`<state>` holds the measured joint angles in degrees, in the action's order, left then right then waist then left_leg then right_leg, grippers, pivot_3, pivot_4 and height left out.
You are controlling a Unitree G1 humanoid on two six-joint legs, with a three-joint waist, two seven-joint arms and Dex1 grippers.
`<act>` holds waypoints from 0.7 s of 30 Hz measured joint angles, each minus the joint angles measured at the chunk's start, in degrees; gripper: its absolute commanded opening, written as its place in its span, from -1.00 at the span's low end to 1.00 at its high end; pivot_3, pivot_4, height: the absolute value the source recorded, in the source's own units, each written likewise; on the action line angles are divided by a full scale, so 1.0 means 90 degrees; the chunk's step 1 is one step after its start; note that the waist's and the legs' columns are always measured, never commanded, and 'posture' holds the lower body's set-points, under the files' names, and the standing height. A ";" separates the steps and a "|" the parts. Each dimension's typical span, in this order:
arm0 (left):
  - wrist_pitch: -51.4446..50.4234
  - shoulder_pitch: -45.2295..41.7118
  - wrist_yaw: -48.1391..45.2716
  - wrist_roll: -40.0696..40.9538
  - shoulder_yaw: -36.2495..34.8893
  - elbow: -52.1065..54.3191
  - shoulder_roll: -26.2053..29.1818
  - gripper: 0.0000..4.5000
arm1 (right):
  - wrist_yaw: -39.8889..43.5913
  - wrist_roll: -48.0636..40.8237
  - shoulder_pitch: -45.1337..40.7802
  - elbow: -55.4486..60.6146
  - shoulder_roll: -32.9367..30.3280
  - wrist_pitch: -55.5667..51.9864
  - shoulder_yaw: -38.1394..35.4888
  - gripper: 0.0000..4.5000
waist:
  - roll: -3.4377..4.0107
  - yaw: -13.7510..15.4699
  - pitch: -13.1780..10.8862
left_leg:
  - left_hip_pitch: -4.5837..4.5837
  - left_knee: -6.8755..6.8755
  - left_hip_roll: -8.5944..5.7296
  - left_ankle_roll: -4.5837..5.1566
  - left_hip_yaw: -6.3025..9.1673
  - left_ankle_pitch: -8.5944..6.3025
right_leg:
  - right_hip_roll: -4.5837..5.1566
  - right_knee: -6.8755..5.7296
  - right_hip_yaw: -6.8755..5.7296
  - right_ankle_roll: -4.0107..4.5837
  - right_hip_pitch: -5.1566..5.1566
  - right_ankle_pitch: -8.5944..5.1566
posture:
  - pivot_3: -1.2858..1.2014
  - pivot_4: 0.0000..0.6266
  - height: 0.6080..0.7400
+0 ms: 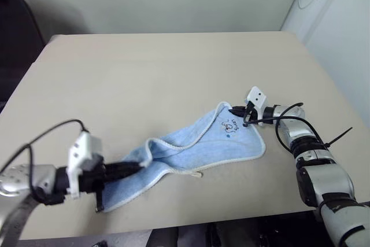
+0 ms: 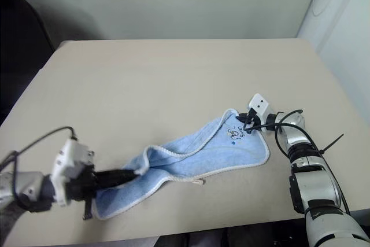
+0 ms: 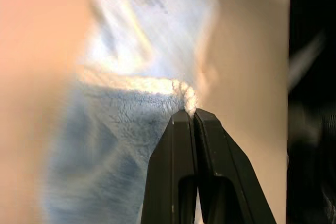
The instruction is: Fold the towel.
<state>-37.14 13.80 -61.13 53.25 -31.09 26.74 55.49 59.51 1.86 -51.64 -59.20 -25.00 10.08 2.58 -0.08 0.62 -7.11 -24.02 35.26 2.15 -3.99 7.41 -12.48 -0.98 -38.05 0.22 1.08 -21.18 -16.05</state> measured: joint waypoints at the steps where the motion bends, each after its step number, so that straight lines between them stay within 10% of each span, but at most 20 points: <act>1: -0.0252 -0.0075 0.0143 0.0358 -0.0198 -0.0090 -0.0007 -0.99 | 0.0000 -0.0014 -0.0002 0.0000 -0.0012 -0.0011 -0.0004 -1.00 | 0.0000 0.0000 0.0000 | 0.0000 0.0000 0.0000 -0.0001 0.0000 0.0001 | 0.0000 0.0002 0.0000 0.0000 0.0001 0.0000 | 0.03 -0.52 1.00; 11: -0.0713 -0.2929 0.3199 0.1789 -0.0894 -0.1419 -0.0774 -0.99 | -0.0209 -0.0567 -0.0578 -0.0008 -0.0702 -0.0461 -0.0731 -1.00 | 0.0014 0.0079 -0.0009 | 0.0003 0.0036 -0.0003 0.0003 0.0001 0.0019 | 0.0000 0.0003 0.0001 -0.0002 0.0018 0.0001 | 0.03 -0.52 1.00; 21: 0.0647 -0.6464 0.3626 -0.0152 0.0651 -0.3910 -0.1474 -0.99 | -0.0681 -0.0681 -0.2144 -0.0691 -0.1078 -0.0337 -0.1048 -1.00 | 0.0016 0.0060 -0.0010 | -0.0014 0.0027 -0.0005 0.0006 -0.0001 0.0021 | 0.0000 0.0012 0.0003 -0.0005 -0.0001 0.0003 | 0.03 -0.52 1.00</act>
<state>-31.32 -44.38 -28.50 51.88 -25.23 -8.45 42.23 53.38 -4.27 -70.93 -65.42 -34.70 7.04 -6.86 0.06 1.15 -7.20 -24.15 35.51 2.10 -3.94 7.41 -12.30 -0.98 -37.95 0.25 1.04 -21.19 -16.03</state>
